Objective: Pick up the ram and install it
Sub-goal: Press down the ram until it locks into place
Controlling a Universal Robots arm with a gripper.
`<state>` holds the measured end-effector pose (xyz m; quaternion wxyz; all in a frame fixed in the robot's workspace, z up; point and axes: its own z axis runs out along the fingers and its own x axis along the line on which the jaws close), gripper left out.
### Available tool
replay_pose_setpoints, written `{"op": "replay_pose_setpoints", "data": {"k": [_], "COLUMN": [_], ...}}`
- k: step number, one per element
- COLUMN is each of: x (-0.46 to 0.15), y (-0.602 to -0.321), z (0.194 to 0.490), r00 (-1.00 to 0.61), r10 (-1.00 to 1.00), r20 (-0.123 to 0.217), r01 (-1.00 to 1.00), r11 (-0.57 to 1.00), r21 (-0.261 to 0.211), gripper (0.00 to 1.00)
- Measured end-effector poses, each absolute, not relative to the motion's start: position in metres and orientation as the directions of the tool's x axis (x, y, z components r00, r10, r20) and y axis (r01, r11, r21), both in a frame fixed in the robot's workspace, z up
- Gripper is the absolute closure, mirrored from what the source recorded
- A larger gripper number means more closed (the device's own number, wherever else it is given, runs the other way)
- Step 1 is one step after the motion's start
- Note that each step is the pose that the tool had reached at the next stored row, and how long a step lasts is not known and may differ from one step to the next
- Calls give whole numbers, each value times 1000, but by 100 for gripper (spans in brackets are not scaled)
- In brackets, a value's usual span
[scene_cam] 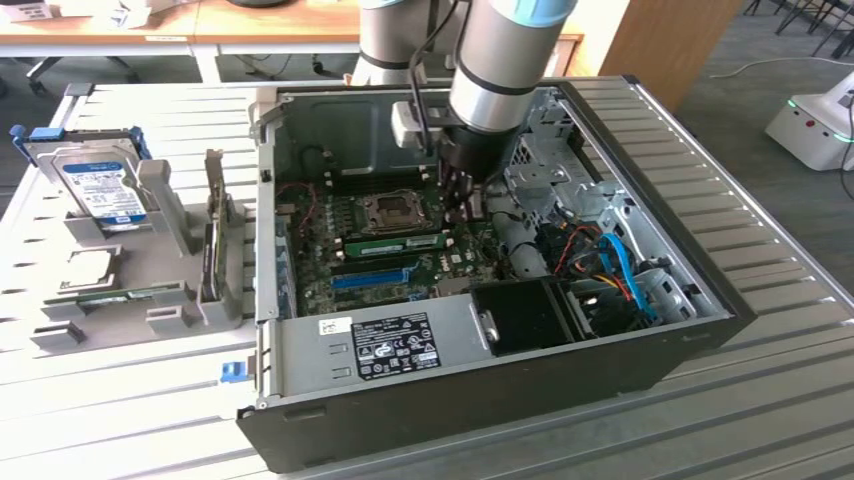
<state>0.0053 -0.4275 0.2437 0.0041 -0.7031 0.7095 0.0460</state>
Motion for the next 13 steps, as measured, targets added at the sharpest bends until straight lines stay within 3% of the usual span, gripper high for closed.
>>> {"op": "replay_pose_setpoints", "data": {"k": [13], "x": [6], "y": [-428], "z": [241], "r00": [-10], "r10": [-997], "r20": [-79], "r01": [-999], "r11": [6], "r21": [52], "gripper": [89]}}
